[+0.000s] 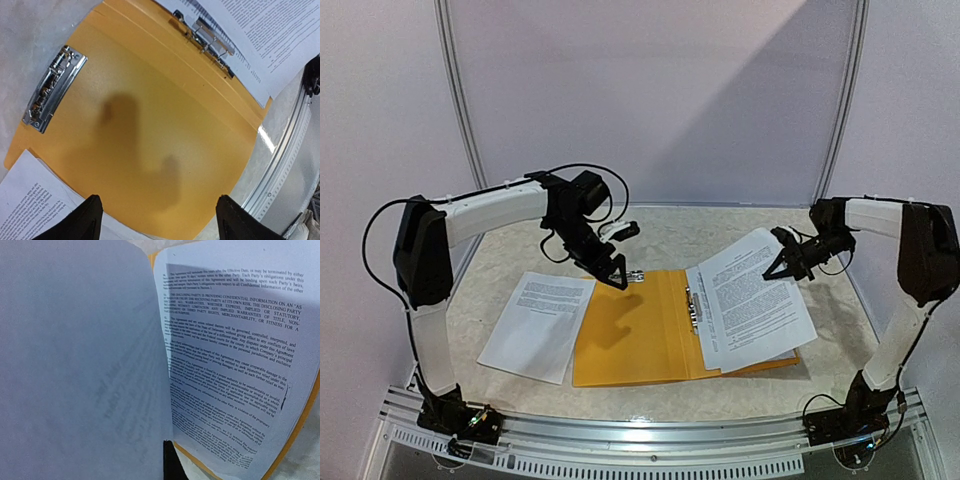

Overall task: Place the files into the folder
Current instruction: Place the file in the spring clip on the folder.

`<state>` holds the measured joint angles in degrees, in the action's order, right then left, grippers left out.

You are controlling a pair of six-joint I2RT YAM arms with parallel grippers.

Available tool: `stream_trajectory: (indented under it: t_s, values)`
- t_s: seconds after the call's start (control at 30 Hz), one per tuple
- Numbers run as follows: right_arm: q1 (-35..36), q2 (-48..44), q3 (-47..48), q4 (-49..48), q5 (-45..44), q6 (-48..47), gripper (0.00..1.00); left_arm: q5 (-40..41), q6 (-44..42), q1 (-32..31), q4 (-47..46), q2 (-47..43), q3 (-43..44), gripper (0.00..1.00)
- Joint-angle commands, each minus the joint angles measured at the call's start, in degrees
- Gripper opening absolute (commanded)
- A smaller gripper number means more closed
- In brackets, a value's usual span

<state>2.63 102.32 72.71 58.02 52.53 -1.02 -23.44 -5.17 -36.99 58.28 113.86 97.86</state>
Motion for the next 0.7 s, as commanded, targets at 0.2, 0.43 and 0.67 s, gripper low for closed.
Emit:
stream_trajectory:
  t_s: [0.2,0.43,0.67]
  values:
    - [-0.2,10.9,2.4,-2.8,2.5,-1.3,0.00,-1.1,1.9,0.1,-7.5,-0.8,-6.9,0.80]
    - [-0.1,13.0,2.1,-6.5,4.1,0.7,0.00,-1.0,1.8,0.2,-7.8,-0.7,-6.6,0.79]
    - [0.1,13.0,0.1,-10.5,5.0,4.7,0.00,-0.6,1.7,0.3,-7.7,-0.7,-6.2,0.80]
